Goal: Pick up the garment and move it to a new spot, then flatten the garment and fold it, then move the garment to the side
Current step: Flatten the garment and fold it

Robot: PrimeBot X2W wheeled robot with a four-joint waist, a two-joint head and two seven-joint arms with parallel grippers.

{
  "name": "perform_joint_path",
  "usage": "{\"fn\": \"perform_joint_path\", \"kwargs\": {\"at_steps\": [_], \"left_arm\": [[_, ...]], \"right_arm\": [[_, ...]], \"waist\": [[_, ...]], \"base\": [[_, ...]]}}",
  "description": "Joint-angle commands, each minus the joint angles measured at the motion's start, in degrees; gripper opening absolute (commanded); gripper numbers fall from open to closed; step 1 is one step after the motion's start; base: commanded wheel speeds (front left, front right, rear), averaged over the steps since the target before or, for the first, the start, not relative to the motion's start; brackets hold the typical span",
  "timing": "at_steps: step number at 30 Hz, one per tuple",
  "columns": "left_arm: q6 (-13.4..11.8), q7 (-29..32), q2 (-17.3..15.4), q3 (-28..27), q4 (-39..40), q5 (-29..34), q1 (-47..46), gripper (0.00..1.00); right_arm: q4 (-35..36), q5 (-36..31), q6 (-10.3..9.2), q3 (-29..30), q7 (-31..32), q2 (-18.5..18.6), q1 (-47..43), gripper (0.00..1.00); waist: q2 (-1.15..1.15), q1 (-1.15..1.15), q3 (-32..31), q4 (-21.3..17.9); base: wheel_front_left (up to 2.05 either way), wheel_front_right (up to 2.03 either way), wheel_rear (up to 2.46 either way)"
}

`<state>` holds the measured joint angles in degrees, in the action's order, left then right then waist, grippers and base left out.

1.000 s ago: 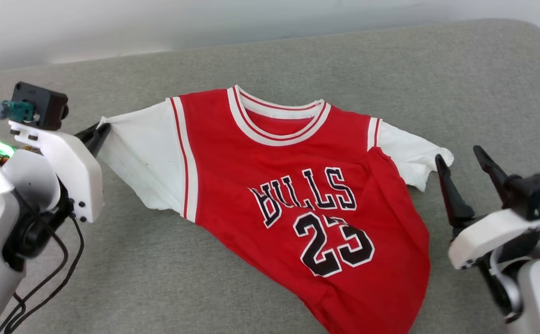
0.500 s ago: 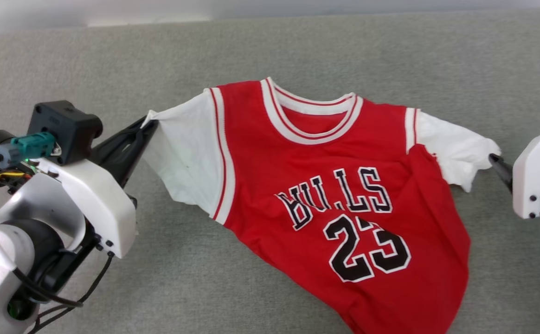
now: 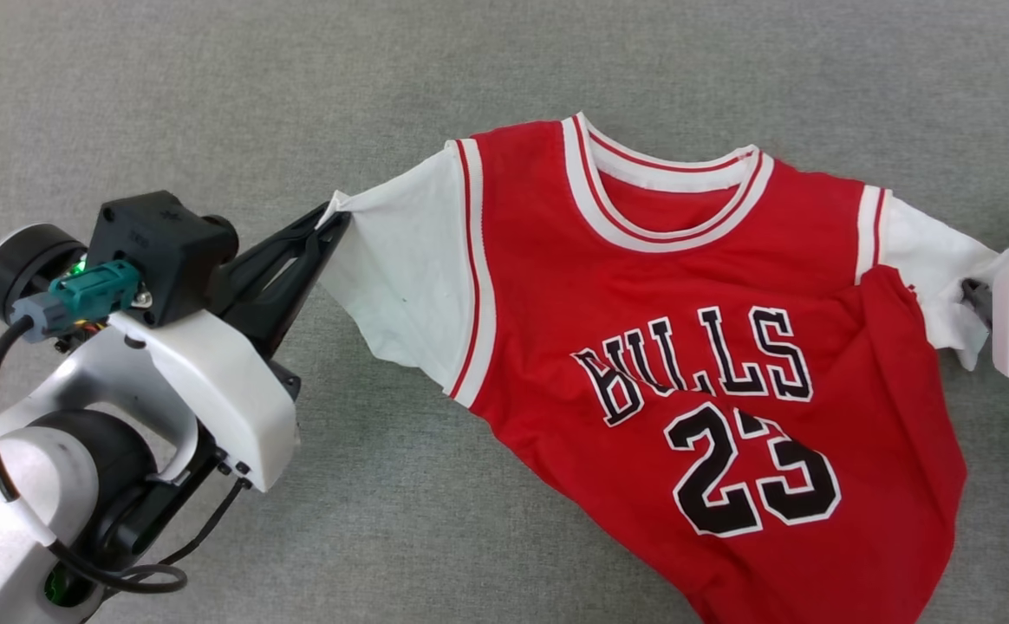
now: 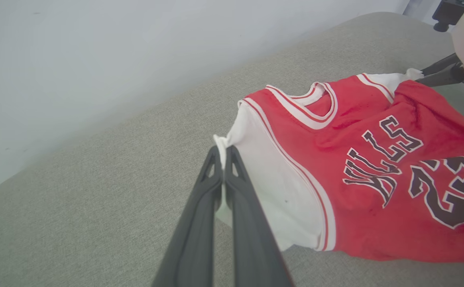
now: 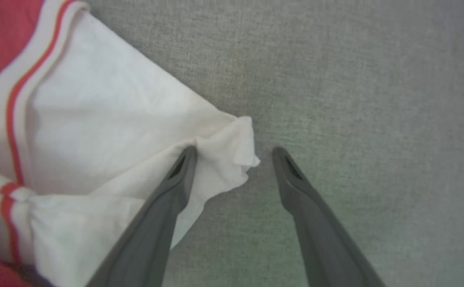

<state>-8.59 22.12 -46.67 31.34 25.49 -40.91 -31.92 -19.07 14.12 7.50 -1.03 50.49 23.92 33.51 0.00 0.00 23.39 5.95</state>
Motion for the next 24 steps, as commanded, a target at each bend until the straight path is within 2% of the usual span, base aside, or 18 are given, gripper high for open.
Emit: {"fn": "perform_joint_path", "kwargs": {"at_steps": [1,4,5,6,7,14,24], "left_arm": [[0.26,-0.42,0.36,0.26,0.02,0.36,-0.58,0.0],[0.47,-0.65,0.49,0.38,-0.1,0.39,-0.98,0.0],[0.59,-0.69,0.48,0.42,-0.24,0.38,-1.03,0.0],[0.71,-0.76,0.48,0.46,-0.37,0.36,-1.09,0.0],[0.78,-0.8,0.51,0.46,-0.57,0.33,-1.13,0.0],[0.65,-2.01,0.02,-0.05,-3.15,0.29,-0.28,0.0],[-1.2,-6.14,-1.55,-3.5,-5.47,-0.57,2.73,0.0]], "right_arm": [[-1.98,-0.01,0.0,-1.59,-0.15,-0.64,-0.9,1.0],[-4.59,0.69,0.08,-4.51,-0.39,-0.71,-2.26,1.0],[-5.24,0.87,0.11,-5.12,-0.7,-0.73,-2.46,0.84],[-5.63,1.04,0.11,-5.66,-1.3,-0.53,-2.44,0.33],[-5.88,1.03,0.1,-5.89,-2.5,-0.16,-2.12,0.0],[-7.11,0.19,-0.06,-5.1,-11.2,1.9,1.54,0.0],[-3.94,3.17,-0.04,-5.11,-18.67,3.79,4.8,0.0]], "waist": [[0.0,0.0,0.64,0.61],[0.0,0.0,1.16,0.95],[0.0,0.0,1.2,0.98],[0.0,0.0,1.18,0.99],[0.0,0.0,1.1,0.96],[0.0,0.0,-1.98,-0.43],[0.0,0.0,-9.2,-3.46]], "base": [[0.0,0.0,0.0],[0.0,0.0,0.0],[0.0,0.0,0.0],[0.0,0.0,0.0],[0.0,0.0,0.0],[0.0,0.0,0.0],[0.0,0.0,0.0]]}}
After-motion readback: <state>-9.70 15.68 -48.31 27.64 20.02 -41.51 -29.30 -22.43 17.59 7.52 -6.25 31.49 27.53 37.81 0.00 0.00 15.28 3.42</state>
